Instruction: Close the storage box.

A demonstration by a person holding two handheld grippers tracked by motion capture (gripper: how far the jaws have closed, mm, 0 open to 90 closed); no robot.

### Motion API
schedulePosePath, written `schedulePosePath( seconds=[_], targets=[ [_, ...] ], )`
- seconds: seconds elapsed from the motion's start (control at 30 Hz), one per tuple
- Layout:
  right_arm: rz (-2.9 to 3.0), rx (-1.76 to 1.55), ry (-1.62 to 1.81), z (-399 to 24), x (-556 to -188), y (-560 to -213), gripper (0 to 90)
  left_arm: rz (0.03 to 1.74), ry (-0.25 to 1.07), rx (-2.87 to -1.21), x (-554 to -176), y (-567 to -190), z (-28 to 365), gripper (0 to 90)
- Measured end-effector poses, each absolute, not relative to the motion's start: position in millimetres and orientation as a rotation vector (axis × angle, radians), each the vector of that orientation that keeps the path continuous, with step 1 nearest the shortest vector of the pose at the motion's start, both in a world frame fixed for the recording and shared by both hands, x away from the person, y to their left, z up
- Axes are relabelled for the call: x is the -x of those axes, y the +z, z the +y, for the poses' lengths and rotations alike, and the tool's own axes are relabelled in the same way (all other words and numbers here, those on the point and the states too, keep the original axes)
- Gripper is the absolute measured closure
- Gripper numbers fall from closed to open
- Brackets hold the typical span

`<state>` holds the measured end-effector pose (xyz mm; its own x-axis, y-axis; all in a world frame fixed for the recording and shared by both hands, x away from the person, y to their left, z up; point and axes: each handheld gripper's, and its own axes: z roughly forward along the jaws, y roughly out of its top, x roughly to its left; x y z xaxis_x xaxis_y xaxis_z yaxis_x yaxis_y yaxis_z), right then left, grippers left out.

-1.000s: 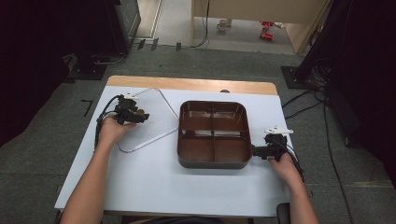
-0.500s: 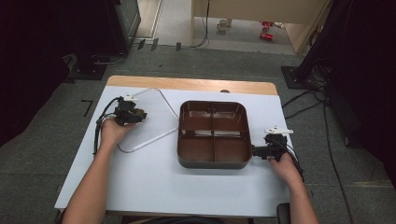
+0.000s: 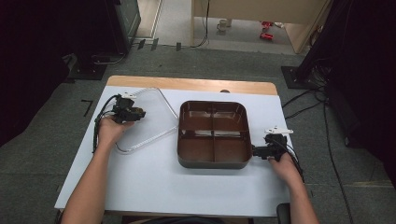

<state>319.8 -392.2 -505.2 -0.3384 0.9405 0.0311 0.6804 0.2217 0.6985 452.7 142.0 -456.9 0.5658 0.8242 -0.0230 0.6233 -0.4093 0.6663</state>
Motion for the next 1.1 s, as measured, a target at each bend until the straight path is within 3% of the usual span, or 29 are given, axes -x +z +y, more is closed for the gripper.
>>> schedulePosePath(
  seconds=[0.63,1.1],
  targets=[
    [2.102,-1.497,0.883,-392,-320,-505,0.0,1.073,0.439,-2.098,-424,-384,142,59.4],
    [2.102,-1.498,0.884,-392,-320,-505,0.0,0.826,0.383,-2.093,-394,-342,80,59.3]
  ],
)
